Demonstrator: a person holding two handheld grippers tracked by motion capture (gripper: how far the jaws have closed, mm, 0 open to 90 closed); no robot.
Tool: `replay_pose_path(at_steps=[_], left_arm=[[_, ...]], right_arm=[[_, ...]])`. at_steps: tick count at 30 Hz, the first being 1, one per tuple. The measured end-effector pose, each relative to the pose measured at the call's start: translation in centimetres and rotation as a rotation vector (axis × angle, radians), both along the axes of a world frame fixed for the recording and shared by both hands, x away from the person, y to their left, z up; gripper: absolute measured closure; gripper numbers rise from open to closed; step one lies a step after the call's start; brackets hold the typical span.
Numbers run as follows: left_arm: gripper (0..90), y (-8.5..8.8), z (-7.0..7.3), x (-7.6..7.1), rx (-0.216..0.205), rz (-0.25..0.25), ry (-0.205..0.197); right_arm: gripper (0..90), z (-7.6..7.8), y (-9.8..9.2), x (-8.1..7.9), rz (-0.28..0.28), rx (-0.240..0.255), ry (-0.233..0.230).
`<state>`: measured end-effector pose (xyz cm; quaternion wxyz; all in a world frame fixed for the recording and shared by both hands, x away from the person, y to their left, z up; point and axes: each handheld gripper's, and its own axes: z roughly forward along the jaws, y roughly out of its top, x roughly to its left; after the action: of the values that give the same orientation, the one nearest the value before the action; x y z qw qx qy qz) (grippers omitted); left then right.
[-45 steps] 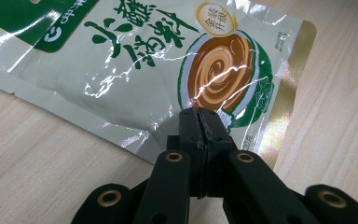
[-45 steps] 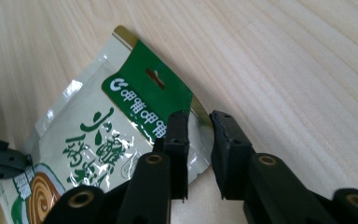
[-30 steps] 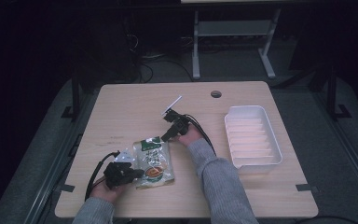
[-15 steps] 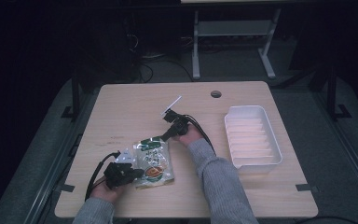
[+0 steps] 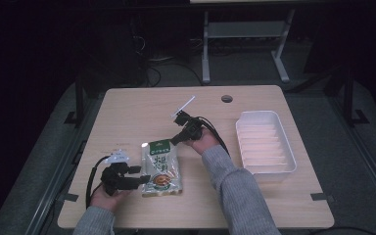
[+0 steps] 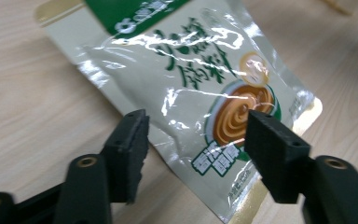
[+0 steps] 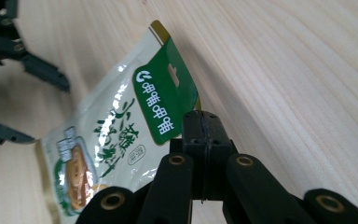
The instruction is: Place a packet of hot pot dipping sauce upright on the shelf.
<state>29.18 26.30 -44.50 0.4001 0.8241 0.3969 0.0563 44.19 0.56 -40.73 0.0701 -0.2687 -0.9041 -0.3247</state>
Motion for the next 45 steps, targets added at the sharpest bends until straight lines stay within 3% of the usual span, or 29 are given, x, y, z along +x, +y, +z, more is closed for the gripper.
replay_pose_path(at_steps=[3, 4, 9, 15, 22, 27, 29, 31, 38, 39, 40, 45], left_arm=[[33.8, 0.7, 0.1, 0.5, -0.036, 0.03, 0.0], [30.2, 1.0, 0.1, 0.9, -0.068, 0.041, 0.015], [28.9, 1.3, -0.1, 1.5, -0.102, 0.039, 0.029], [27.2, 0.9, -0.1, 2.6, -0.108, 0.017, 0.036], [27.1, 0.2, -0.5, 3.3, -0.195, -0.047, 0.068], [28.6, 0.3, -0.4, 3.4, -0.238, -0.055, 0.066], [33.2, 0.4, -0.5, 3.4, -0.265, -0.068, 0.075], [46.5, 0.4, -0.5, 3.4, -0.286, -0.099, 0.078], [75.4, 0.5, -0.1, 2.9, -0.271, -0.151, 0.069], [75.4, 0.5, 0.0, 2.8, -0.27, -0.16, 0.06], [80.8, 0.5, 0.2, 2.6, -0.272, -0.167, 0.051], [84.6, 0.4, 0.8, 2.1, -0.272, -0.206, 0.028]], right_arm=[[90.0, 0.7, -0.3, -0.4, 0.01, 0.02, -0.013], [90.0, 1.4, -0.6, -0.9, 0.019, 0.038, -0.028], [90.0, 2.8, -1.2, -1.7, 0.044, 0.084, -0.054], [90.0, 4.6, -1.8, -3.4, 0.102, 0.125, -0.094], [90.0, 6.4, -2.2, -5.2, 0.175, 0.183, -0.125], [90.0, 6.8, -2.2, -5.8, 0.208, 0.213, -0.124], [90.0, 6.9, -2.1, -5.9, 0.221, 0.226, -0.122], [90.0, 6.9, -2.1, -6.0, 0.227, 0.228, -0.116], [90.0, 6.8, -2.7, -5.7, 0.215, 0.215, -0.11], [90.0, 6.8, -2.9, -5.7, 0.214, 0.217, -0.106], [90.0, 6.9, -3.2, -5.5, 0.207, 0.215, -0.104], [89.7, 6.8, -3.8, -5.3, 0.197, 0.214, -0.1]])
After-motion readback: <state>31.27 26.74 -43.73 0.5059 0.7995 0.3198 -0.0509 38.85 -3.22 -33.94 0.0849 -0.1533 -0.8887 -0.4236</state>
